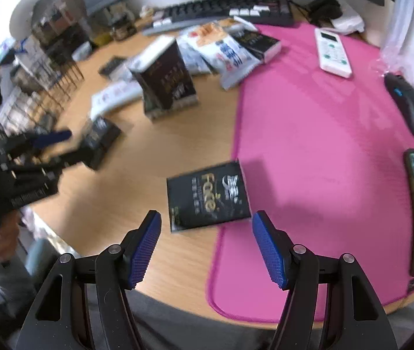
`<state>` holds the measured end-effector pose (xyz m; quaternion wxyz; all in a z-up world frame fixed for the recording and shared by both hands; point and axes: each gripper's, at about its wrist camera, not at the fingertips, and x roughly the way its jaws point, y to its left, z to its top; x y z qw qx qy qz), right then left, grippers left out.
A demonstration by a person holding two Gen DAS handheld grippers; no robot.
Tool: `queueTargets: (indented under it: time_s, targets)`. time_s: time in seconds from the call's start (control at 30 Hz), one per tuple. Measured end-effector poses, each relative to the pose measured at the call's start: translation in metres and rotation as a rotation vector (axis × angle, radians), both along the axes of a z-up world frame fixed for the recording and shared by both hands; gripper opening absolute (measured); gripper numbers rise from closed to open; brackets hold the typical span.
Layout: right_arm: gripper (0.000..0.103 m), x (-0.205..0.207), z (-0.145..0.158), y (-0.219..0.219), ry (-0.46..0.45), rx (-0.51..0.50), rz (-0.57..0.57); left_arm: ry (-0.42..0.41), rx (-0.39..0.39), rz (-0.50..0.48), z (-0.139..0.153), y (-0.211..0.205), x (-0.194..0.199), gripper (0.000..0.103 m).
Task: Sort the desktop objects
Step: 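Grasp a black Face tissue pack with the right tool, then lift the held pack with the right tool while the left tool grasps another Face pack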
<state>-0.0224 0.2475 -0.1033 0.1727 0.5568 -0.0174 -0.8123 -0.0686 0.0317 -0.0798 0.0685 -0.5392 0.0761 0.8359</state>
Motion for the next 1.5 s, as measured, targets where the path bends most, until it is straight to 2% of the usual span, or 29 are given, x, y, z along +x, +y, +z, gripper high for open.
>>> queueTargets:
  time_s: [0.2,0.3,0.4,0.5,0.6,0.73,0.97,1.2,1.23,1.27,1.37,1.5]
  targets:
    - [0.064,-0.025,-0.003,-0.025,0.021,-0.020,-0.013,-0.010,0.000,0.011,-0.003,-0.005,-0.001,0.061]
    - [0.064,-0.021,0.006,-0.022,0.051,0.034,-0.034,-0.006,0.002,0.017,-0.002,-0.010,0.000,0.061]
    - [0.065,-0.010,0.009,-0.009,0.009,0.046,-0.015,-0.005,0.006,0.029,-0.001,-0.015,0.000,0.061]
    - [0.065,0.002,0.001,-0.003,-0.057,-0.006,0.028,0.000,0.006,0.027,0.001,-0.014,0.001,0.061]
    - [0.065,0.002,-0.013,-0.011,-0.089,0.024,0.047,0.007,0.003,0.024,0.004,-0.013,0.003,0.061]
    - [0.065,-0.014,-0.010,-0.019,-0.041,-0.019,0.029,0.017,0.003,0.031,0.008,-0.015,0.003,0.061]
    - [0.065,-0.044,-0.014,-0.047,-0.029,-0.022,0.018,0.017,0.010,0.048,0.009,-0.025,0.001,0.061]
    - [0.065,-0.031,-0.025,-0.081,0.037,0.128,0.049,0.020,0.023,0.070,0.009,-0.034,0.000,0.061]
    - [0.064,-0.027,-0.025,-0.084,0.048,0.145,0.056,0.020,0.021,0.068,0.009,-0.034,0.000,0.061]
    - [0.045,-0.025,-0.025,-0.085,0.063,0.173,0.055,0.019,0.019,0.066,0.008,-0.032,0.000,0.061]
    - [0.047,-0.020,-0.018,-0.083,0.106,0.221,0.047,0.018,0.022,0.056,0.008,-0.027,0.001,0.061]
    - [0.047,-0.016,-0.008,-0.073,0.117,0.172,0.036,0.022,0.024,0.044,0.008,-0.020,0.000,0.061]
